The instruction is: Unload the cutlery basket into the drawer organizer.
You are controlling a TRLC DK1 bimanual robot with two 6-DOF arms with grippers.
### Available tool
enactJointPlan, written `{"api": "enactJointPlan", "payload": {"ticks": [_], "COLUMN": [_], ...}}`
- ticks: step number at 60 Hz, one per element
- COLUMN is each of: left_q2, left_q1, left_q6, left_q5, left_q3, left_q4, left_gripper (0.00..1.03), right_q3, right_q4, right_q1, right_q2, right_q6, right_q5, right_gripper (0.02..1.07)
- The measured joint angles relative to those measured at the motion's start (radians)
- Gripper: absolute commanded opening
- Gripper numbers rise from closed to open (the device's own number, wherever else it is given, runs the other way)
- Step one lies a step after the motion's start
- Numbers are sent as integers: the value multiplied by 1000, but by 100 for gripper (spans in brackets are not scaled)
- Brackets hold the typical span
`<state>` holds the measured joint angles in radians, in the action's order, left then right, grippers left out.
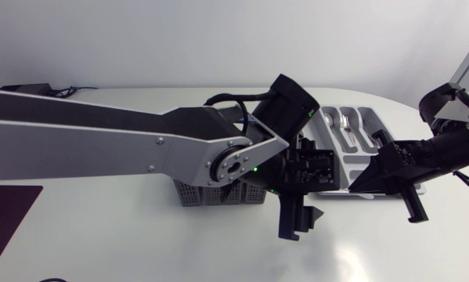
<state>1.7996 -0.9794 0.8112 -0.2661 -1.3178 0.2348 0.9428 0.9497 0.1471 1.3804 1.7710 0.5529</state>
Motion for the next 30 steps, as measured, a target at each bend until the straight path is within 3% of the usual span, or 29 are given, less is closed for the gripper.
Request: {"api": "enactJointPlan", "payload": {"ticks": [14, 30], "left_q2": [27, 69], "left_q1": [26, 37], "left_q6": [0, -7], "left_q5": [-7, -7], "left_q3": [-26, -73], "left_q4": [0, 0], "left_gripper": [74, 29], "right_q3": [7, 7], "right_q4": [-11, -11], "right_q1": [-70, -94], "right_q2": [-14, -40], "right_q6": [-64, -97], "right_q5": [2, 5], "right_gripper": [15, 15]}}
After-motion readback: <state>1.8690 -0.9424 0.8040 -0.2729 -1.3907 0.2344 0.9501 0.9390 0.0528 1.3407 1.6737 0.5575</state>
